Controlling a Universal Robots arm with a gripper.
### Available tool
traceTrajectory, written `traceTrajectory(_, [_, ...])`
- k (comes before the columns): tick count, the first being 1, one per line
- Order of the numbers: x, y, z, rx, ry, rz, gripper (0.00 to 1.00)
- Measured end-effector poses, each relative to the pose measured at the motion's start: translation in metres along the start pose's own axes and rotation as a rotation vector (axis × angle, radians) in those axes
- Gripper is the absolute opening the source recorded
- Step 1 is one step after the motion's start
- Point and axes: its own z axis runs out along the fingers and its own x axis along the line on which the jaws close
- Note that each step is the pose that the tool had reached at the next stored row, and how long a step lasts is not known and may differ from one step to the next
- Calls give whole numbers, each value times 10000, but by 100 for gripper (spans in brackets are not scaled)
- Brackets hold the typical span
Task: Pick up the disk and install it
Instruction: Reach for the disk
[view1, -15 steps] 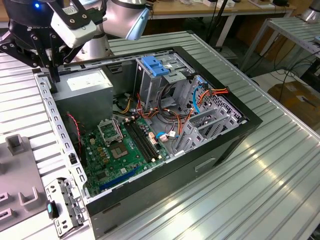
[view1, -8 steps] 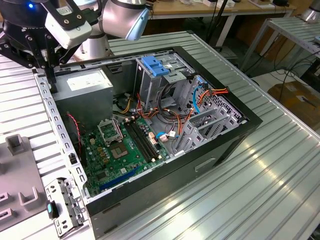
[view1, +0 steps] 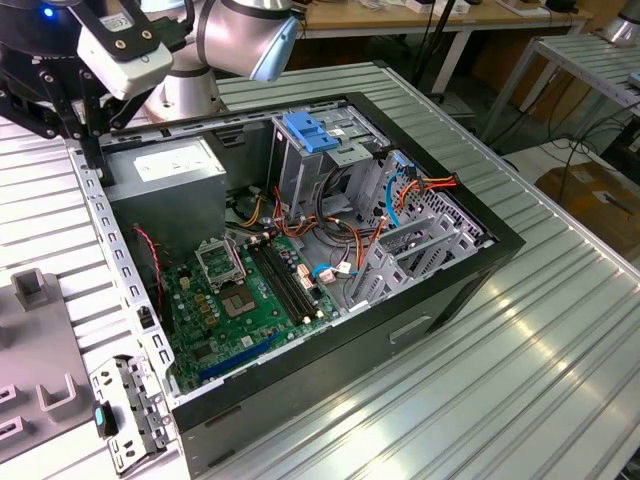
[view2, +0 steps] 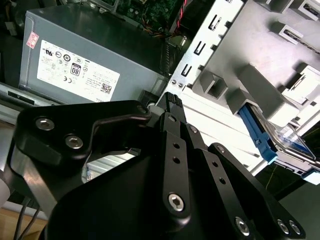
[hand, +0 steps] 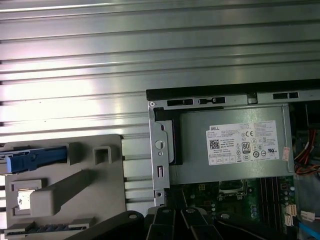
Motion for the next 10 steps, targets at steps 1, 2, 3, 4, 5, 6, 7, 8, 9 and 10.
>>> traceTrajectory(1, [7,0,0,0,0,0,11])
traceTrajectory(2, [13,-1,0,0,0,0,11])
traceTrajectory(3, [21,-1,0,0,1,0,11])
traceTrajectory(4, [28,-2,0,0,1,0,11])
traceTrajectory(5, [39,-3,0,0,2,0,11])
traceTrajectory(6, [46,-3,0,0,2,0,11])
traceTrajectory(7, [54,-4,0,1,2,0,11])
traceTrajectory(8, [67,-5,0,1,3,0,11])
traceTrajectory(9, [75,-6,0,1,3,0,11])
traceTrajectory(10, [83,-6,1,0,3,0,11])
